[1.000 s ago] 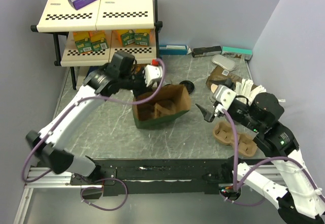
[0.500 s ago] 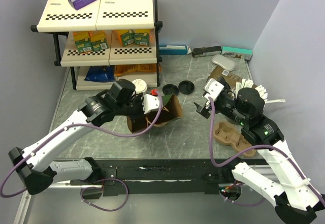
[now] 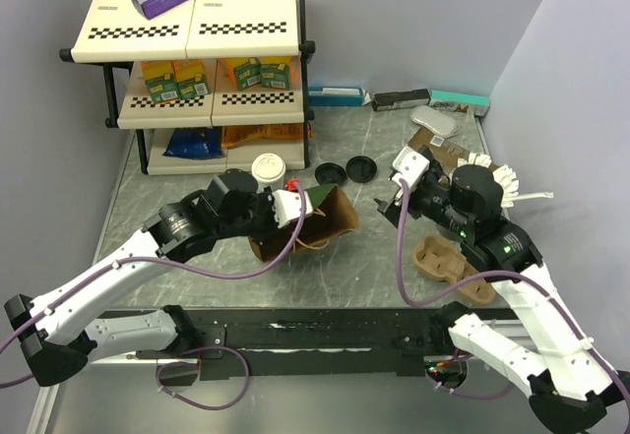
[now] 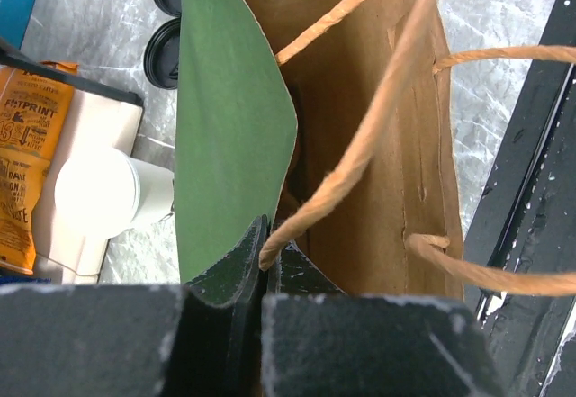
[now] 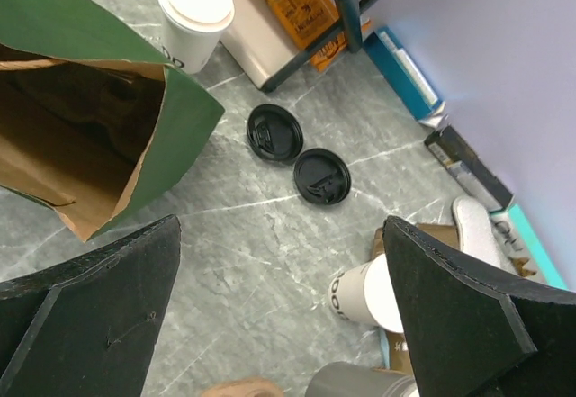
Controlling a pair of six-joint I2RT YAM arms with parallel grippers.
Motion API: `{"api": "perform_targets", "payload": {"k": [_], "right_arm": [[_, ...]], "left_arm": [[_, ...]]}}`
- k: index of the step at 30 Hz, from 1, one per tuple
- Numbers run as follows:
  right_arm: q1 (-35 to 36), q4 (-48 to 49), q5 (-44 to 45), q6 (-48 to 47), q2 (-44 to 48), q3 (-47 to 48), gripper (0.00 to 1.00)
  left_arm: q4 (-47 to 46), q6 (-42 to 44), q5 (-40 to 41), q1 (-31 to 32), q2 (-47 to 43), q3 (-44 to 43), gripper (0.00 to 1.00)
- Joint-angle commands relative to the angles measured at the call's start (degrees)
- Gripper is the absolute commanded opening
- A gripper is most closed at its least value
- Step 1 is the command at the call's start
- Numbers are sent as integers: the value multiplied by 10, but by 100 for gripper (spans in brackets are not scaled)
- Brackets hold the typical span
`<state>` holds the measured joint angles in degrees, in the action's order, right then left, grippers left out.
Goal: Pack the takeout coffee
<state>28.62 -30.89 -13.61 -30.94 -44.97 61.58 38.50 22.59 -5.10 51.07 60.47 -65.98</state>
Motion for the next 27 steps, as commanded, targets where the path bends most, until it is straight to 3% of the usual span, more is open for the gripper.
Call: {"api": "perform_targets", "payload": {"k": [1, 8, 14, 17, 19, 27], "right_arm": [[-17, 15, -18, 30, -11, 2, 99], [-20, 10, -59, 35, -53, 40, 98], [-21, -31, -165, -7, -136, 112, 97], [-22, -5, -178, 9, -190, 154, 98], [-22, 0, -193, 23, -236, 182, 98], [-22, 8, -227, 69, -332, 263, 96]], "left_arm": [[-8, -32, 18, 4, -5, -5, 1], [46, -48, 23, -16, -25, -16, 1], [83, -6, -2, -103, -111, 18, 1], [99, 31, -23, -136, -140, 16, 1], [114, 26, -7, -147, -145, 12, 1], [175, -1, -68, -215, -172, 13, 1]]}}
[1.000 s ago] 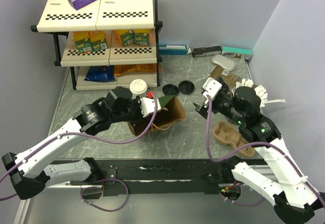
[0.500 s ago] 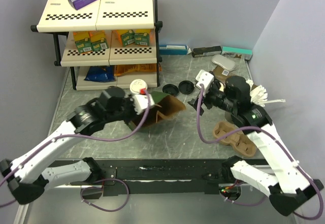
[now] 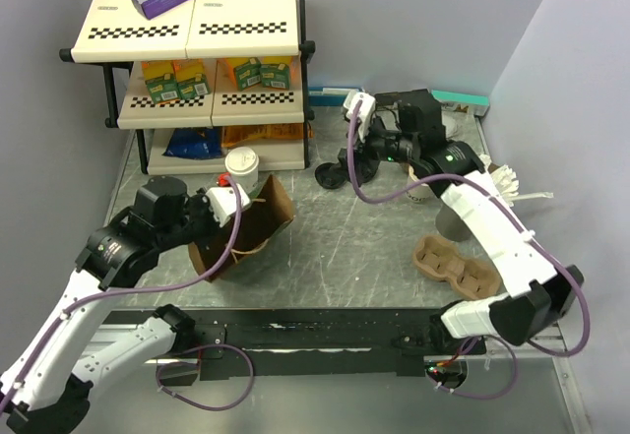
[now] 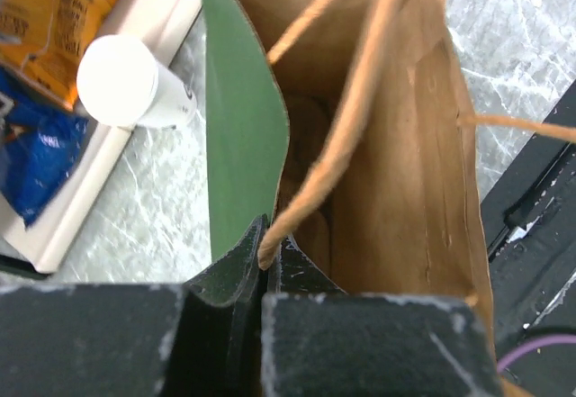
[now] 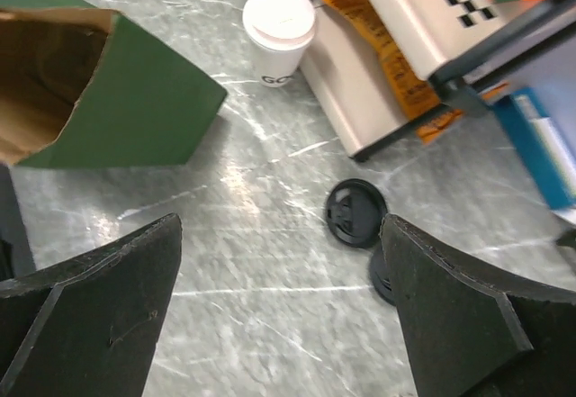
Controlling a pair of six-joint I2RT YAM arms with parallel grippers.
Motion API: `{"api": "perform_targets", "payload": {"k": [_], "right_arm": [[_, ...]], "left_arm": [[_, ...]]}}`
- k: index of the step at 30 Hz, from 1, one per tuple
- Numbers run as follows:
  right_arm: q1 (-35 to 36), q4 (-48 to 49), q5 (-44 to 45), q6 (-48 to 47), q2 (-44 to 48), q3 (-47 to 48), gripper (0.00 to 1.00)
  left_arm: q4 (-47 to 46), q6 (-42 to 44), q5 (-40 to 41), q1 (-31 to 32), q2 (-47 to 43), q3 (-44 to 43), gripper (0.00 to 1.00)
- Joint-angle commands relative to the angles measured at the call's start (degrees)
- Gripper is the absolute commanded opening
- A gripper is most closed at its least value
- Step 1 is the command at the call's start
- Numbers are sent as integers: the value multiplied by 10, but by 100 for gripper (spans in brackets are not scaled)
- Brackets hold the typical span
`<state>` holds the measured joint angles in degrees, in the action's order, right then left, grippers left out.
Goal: Pack the takeout coffee
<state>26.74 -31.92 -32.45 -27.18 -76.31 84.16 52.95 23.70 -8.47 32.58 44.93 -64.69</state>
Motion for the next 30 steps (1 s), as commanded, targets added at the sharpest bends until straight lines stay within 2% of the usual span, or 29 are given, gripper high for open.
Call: {"api": "perform_targets", "payload": {"k": [1, 7, 10, 12, 13, 14, 15, 17, 20, 21, 24, 27, 30], "right_arm": [[-3, 18, -40, 34, -23, 40, 96], [-2, 30, -39, 66, -39, 38, 94], [0, 39, -40, 78, -36, 21, 93], [0, 38, -42, 83, -31, 14, 93], [0, 36, -44, 84, -29, 11, 93], [0, 32, -45, 80, -27, 9, 93], [1, 32, -45, 78, -19, 7, 93], [0, 33, -45, 72, -10, -7, 93], [0, 32, -50, 60, 3, -22, 94], [0, 29, -51, 57, 5, -23, 94], [1, 28, -56, 57, 3, -25, 94], [1, 35, -60, 62, 3, -28, 94], [0, 43, -66, 72, 1, -31, 94]], "left_arm": [[33, -11, -36, -38, -20, 3, 1], [67, 18, -82, -95, 4, 4, 1], [98, 73, -120, -164, 39, -10, 1], [130, 129, -181, -258, 68, -31, 1], [146, 149, -205, -296, 108, -57, 1], [165, 198, -236, -380, 132, -74, 1], [213, 220, -283, -419, 160, -93, 1], [259, 245, -324, -511, 251, -156, 1], [259, 239, -354, -567, 319, -202, 16], [257, 245, -358, -571, 324, -206, 24], [249, 229, -368, -572, 334, -207, 39], [233, 204, -363, -571, 328, -201, 45], [172, 151, -340, -571, 296, -182, 50]]}}
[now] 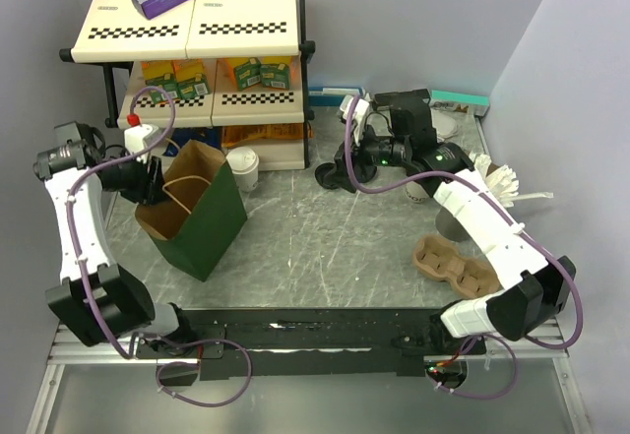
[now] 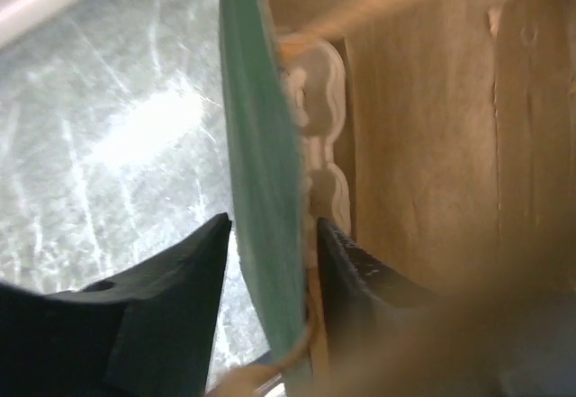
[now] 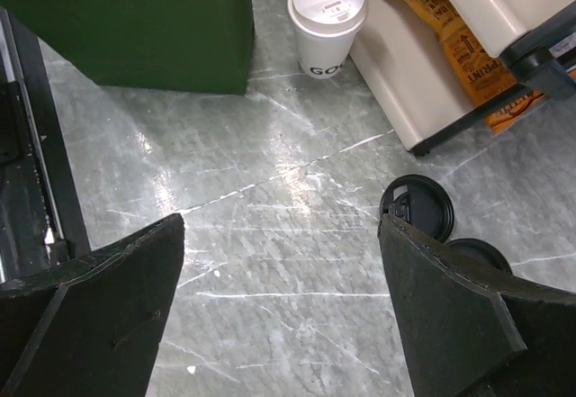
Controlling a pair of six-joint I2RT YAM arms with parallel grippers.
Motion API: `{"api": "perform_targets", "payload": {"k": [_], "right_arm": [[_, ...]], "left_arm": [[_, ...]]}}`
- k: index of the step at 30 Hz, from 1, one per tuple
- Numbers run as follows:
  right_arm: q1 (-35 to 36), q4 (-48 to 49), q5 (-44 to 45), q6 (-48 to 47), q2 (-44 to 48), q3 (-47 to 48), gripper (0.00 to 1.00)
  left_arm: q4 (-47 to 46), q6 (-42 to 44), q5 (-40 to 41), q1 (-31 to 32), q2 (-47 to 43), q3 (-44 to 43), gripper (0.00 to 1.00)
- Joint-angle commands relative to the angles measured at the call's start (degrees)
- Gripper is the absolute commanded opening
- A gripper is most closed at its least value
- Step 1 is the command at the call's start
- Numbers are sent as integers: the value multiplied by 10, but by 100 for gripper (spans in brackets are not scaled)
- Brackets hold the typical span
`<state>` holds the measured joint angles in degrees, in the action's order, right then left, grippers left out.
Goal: Pack the takeout coffee
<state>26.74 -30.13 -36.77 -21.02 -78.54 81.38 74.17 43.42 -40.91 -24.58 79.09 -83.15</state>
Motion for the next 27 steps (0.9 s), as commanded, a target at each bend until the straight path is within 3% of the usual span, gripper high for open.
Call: {"api": "perform_targets", "payload": {"k": [1, 6, 10, 13, 16, 21, 27], "right_arm": [[0, 30, -24, 13, 23, -3, 94], [1, 30, -63, 9, 7, 10, 94], [23, 37, -115, -42, -19, 44, 94], [65, 25, -132, -150, -61, 92, 93], [111, -11, -136, -220, -128, 165, 91], [159, -10, -148, -257, -242, 273, 89], [193, 40, -159, -287, -350, 372, 89]], "left_arm": [[-59, -60, -11, 0, -65, 11, 51], [-154, -144, -5, 0, -117, 15, 67], [-197, -195, -8, 1, -137, 6, 70], [-249, -299, 14, 1, -146, -16, 78], [-258, -334, 16, 0, -148, -60, 80], [-230, -317, 51, 0, -137, -122, 84], [-231, -337, 77, 1, -161, -97, 84]]}}
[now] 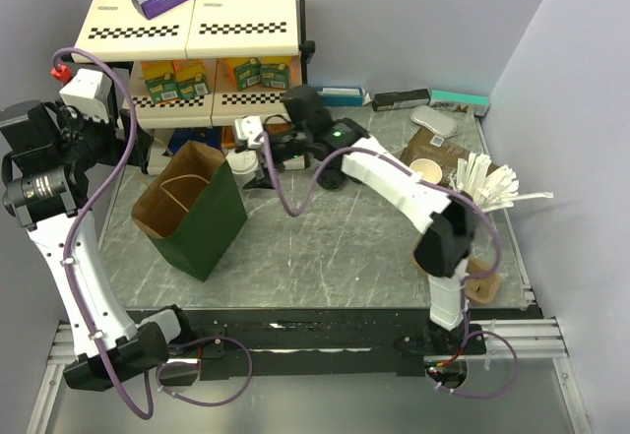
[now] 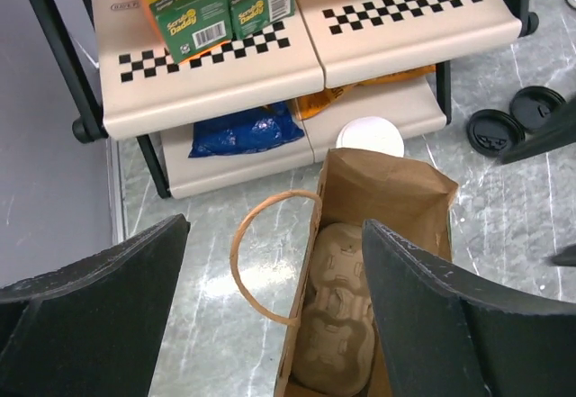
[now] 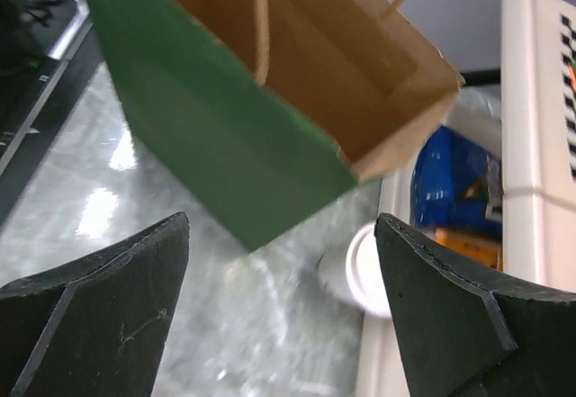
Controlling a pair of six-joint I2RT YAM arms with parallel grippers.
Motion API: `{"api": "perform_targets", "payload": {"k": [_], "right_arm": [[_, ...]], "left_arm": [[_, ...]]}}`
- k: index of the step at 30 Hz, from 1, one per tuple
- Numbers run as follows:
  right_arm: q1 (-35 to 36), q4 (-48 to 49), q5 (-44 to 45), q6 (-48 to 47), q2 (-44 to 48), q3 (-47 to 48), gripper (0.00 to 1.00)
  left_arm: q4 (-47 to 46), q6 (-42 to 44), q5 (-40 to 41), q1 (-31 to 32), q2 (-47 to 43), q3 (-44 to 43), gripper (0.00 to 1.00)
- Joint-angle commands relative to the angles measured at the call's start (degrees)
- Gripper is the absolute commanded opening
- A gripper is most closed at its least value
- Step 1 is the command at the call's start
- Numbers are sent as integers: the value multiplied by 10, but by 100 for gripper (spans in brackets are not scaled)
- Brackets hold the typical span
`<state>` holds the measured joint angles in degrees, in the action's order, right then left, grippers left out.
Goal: Pack the takeout coffee
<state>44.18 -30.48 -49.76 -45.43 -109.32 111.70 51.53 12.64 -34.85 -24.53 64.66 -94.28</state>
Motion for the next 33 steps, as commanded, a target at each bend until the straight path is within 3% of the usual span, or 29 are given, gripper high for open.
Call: {"api": "perform_targets", "payload": {"k": [1, 5, 12, 23, 25, 33], "right_arm": [[22, 56, -29, -41, -63, 77, 91], [35, 80, -41, -31, -108, 132, 93], [55, -4, -57, -125, -165, 186, 89], [80, 128, -4, -158, -30, -34, 95], [88, 200, 22, -150, -9, -85, 95], [95, 344, 64, -107, 59, -162, 95]], "left_arm": [[-4, -31, 10, -1, -22, 22, 84], [4, -27, 6, -1, -38, 49, 84], [18, -13, -4, -1, -31, 31, 84], [26, -15, -13, 0, -18, 25, 84], [25, -18, -17, -1, -17, 22, 84], [12, -31, -23, 0, -35, 42, 85]]}}
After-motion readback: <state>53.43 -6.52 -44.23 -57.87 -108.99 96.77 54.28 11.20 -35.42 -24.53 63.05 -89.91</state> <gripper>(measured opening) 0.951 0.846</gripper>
